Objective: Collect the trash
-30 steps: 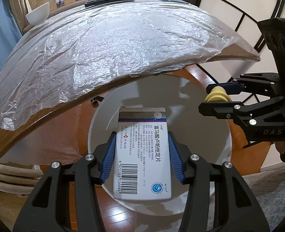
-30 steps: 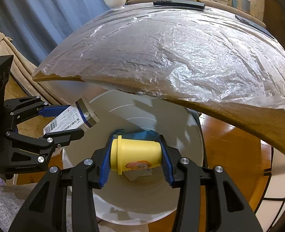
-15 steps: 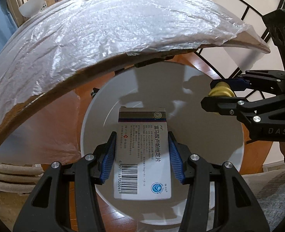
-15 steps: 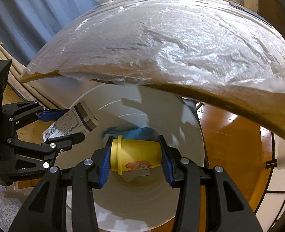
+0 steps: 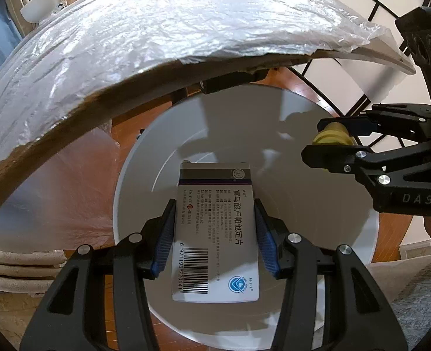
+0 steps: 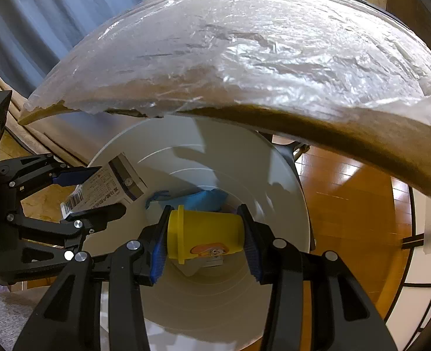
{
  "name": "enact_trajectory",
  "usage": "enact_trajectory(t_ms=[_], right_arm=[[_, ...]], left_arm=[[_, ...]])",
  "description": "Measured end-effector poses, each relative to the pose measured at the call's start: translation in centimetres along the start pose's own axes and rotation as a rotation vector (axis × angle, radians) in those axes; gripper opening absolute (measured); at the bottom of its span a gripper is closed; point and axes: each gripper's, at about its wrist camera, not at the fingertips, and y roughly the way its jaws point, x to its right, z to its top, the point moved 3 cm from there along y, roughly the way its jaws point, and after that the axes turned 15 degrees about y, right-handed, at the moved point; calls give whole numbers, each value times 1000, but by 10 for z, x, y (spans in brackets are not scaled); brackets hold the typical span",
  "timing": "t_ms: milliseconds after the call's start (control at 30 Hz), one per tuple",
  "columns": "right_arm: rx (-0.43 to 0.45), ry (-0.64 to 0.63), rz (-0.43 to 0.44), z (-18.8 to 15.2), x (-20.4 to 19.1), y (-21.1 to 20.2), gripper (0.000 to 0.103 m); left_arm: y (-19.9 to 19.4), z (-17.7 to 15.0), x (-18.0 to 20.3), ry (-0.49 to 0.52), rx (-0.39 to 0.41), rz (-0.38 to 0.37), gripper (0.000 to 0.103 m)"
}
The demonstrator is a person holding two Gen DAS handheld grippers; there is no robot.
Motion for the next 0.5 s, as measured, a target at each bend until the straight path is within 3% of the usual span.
enact_trajectory(t_ms=[267, 300, 333, 367, 500], right_arm=[[-30, -1, 10, -3, -1, 9, 44], [-34, -3, 6, -4, -1, 9, 55], [-27, -3, -13, -4, -1, 9, 65], [-13, -2, -25, -3, 0, 7, 77], [1, 23, -39, -5, 5, -11, 78]], left_arm=[[10, 2, 2, 16, -17, -26, 52], [12, 2, 2, 23, -24, -26, 55], [13, 2, 2, 26, -34, -17, 68], [12, 2, 2, 26, -37, 0, 74], [2, -1, -3, 0, -37, -14, 76]])
